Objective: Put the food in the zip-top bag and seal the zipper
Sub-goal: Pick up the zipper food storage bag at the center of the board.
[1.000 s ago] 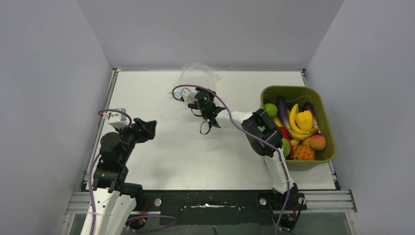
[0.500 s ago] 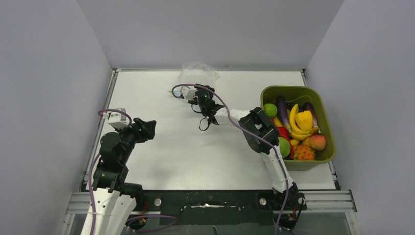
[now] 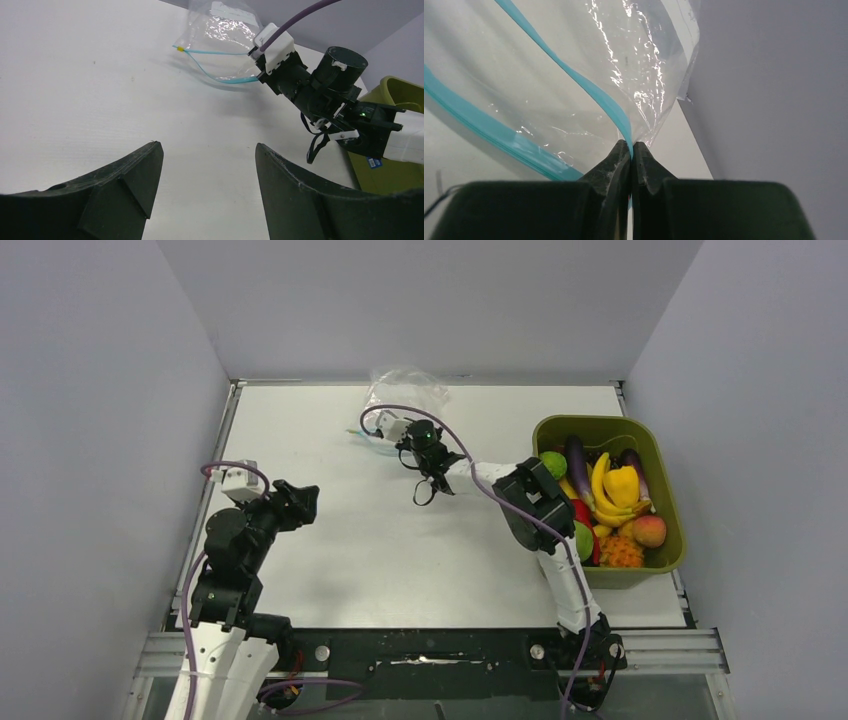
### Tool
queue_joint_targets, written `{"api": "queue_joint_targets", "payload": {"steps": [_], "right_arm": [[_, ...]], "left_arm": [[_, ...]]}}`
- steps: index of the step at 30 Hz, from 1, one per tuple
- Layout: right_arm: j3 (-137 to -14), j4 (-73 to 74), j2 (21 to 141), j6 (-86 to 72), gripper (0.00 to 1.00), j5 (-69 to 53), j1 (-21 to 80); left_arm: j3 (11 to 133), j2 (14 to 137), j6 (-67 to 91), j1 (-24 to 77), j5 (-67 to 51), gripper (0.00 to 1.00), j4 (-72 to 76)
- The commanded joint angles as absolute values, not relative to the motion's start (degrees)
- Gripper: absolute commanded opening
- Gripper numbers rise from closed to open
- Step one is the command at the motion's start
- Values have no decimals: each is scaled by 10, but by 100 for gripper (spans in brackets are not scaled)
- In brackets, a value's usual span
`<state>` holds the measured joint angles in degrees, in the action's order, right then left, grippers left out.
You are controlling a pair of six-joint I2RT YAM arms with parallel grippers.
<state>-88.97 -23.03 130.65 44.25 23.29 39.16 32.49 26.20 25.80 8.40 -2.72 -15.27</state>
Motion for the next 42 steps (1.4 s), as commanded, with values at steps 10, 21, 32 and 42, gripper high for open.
{"api": "queue_joint_targets", "payload": {"steps": [10,21,32,42], "right_arm": [[-807,-180,1123,160,0,194,406],[-795,-38,1030,-71,0,153,404],[-784,39,964,-326,0,109,408],[-745,-21,939,-417,0,124,448]], "left_arm": [[343,291,284,75,-8,61,-146],[355,365,392,79,-100,50,-80],[319,430,468,82,-247,53,159],[366,517,468,84,-206,59,195]]}}
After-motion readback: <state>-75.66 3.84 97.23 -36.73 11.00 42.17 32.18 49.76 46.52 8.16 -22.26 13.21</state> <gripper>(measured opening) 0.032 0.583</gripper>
